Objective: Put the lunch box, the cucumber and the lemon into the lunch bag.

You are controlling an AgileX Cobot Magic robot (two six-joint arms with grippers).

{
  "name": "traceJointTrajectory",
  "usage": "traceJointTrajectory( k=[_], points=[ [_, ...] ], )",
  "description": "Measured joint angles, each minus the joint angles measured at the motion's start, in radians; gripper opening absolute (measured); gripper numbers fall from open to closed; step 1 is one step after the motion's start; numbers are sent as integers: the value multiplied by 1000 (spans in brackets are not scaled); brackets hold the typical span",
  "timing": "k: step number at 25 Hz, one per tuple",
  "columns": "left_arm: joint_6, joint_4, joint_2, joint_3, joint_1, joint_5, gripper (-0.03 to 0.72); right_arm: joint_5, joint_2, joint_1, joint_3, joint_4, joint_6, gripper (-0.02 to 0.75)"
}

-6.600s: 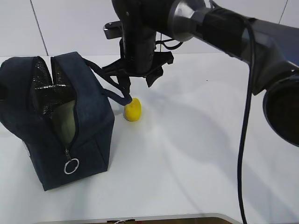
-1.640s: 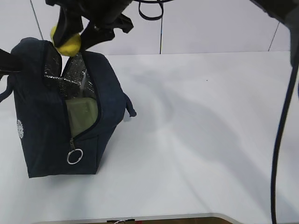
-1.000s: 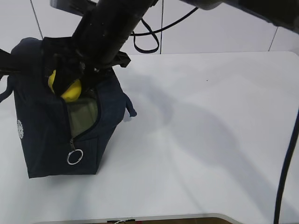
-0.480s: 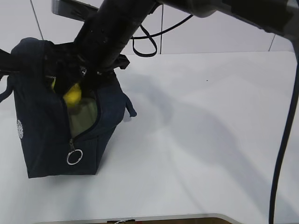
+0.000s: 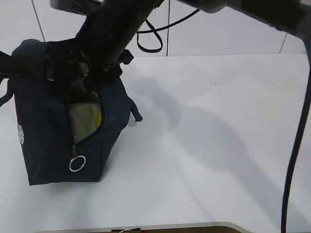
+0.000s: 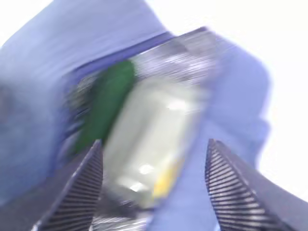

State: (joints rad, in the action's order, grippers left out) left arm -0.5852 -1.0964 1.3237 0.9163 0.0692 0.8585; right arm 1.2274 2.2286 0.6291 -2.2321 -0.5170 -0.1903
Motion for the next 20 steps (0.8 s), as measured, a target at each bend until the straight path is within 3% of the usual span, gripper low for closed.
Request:
traceJointTrajectory(
  k=[7, 10, 16, 20],
  points=[
    [-4, 0, 0, 0, 0, 0, -10, 19, 1, 0, -170, 222, 48, 526],
    [-10, 0, 0, 0, 0, 0, -10, 23, 1, -21, -185, 264, 85, 526],
    [-13, 0, 0, 0, 0, 2, -10, 25, 1, -106, -185, 251, 98, 507],
    [-13, 0, 0, 0, 0, 2, -10, 25, 7, -179, -178, 121, 66, 500]
  ],
)
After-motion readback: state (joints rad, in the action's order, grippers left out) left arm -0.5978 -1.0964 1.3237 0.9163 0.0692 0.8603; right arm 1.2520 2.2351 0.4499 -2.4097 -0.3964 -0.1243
